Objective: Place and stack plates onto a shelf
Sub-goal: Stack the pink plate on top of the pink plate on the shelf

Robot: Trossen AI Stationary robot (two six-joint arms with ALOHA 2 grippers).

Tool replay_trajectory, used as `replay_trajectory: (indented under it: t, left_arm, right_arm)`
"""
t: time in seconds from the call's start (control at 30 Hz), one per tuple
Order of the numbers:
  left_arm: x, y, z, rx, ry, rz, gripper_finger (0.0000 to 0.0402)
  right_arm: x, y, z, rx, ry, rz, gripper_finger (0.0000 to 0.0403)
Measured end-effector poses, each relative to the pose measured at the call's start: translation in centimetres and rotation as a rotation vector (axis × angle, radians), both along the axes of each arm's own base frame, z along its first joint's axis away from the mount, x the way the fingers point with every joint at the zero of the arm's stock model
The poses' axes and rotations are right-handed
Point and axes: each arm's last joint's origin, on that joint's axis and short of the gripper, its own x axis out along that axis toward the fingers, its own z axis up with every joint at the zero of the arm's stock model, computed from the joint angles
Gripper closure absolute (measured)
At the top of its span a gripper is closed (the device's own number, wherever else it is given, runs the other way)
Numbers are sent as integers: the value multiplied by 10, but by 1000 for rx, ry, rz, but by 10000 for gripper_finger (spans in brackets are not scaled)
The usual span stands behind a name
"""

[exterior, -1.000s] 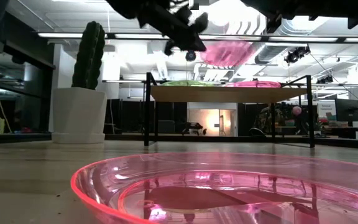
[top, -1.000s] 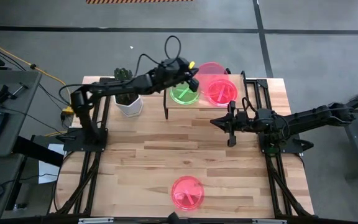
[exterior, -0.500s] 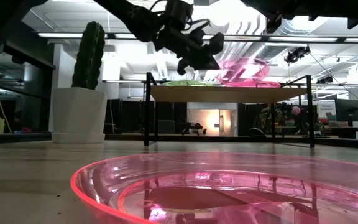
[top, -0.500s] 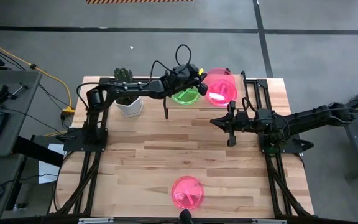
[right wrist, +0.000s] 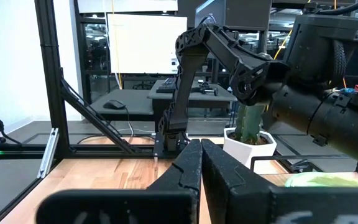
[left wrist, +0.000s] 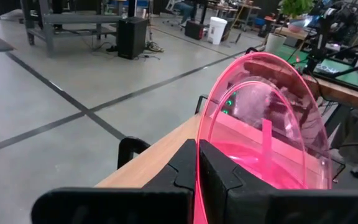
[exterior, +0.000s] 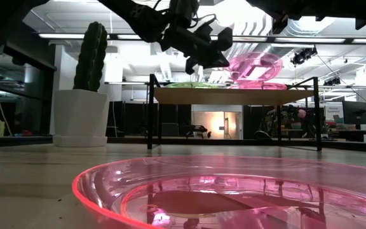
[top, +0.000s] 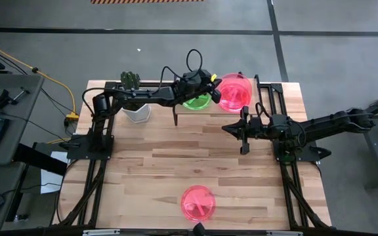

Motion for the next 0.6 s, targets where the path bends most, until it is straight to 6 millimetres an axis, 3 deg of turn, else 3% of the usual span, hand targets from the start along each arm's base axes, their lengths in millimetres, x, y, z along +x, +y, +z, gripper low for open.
replay_trajectory:
  t: [0.6]
  left_arm:
    - [1,-2,0,34,23,-33,338]
  right_arm:
    - [0,0,0,0,0,0,402]
